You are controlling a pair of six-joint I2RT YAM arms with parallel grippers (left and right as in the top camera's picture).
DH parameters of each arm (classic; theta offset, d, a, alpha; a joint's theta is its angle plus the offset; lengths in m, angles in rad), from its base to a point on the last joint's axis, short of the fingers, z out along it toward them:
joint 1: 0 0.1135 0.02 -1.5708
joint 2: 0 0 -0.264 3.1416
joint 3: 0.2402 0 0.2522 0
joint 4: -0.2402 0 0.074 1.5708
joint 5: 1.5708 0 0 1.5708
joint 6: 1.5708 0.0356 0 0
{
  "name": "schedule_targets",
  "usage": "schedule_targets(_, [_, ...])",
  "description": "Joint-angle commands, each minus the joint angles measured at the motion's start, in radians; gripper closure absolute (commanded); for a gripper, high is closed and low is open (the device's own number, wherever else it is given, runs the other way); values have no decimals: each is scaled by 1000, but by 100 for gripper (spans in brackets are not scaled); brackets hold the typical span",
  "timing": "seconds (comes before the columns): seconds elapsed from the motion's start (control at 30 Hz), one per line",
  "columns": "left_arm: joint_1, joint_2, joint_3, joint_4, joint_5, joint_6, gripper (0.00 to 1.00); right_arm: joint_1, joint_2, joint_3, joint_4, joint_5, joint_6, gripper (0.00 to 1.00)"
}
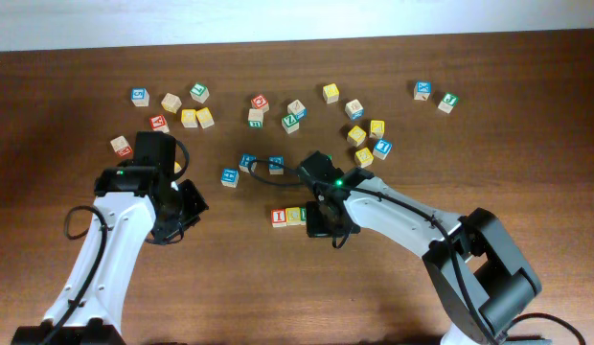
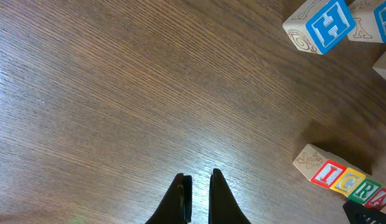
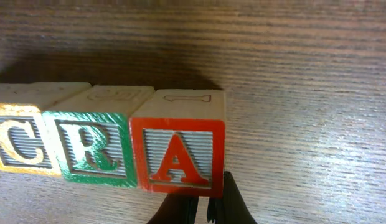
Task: Spell out ICRA
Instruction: 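Press both grippers against the row ends to straighten the blocks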
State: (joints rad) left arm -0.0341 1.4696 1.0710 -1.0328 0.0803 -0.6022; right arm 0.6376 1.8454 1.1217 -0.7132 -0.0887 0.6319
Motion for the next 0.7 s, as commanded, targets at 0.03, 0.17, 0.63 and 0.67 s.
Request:
schedule_targets(0.03, [4,-10,-8,-2,-3,12,95,4,5,0,11,-8,10,96])
schedule_targets(0.17, [4,-10,-9,-2,-3,13,97,4,5,0,-17,-13,9,96])
schedule_targets(0.63, [-255,261,-139,380,127,15,100,-332,-6,183,-319,-140,-307,96])
schedule_targets(0.67, [-261,289,-139,403,135,16,100,-328,-6,169,-290,-141,-306,96])
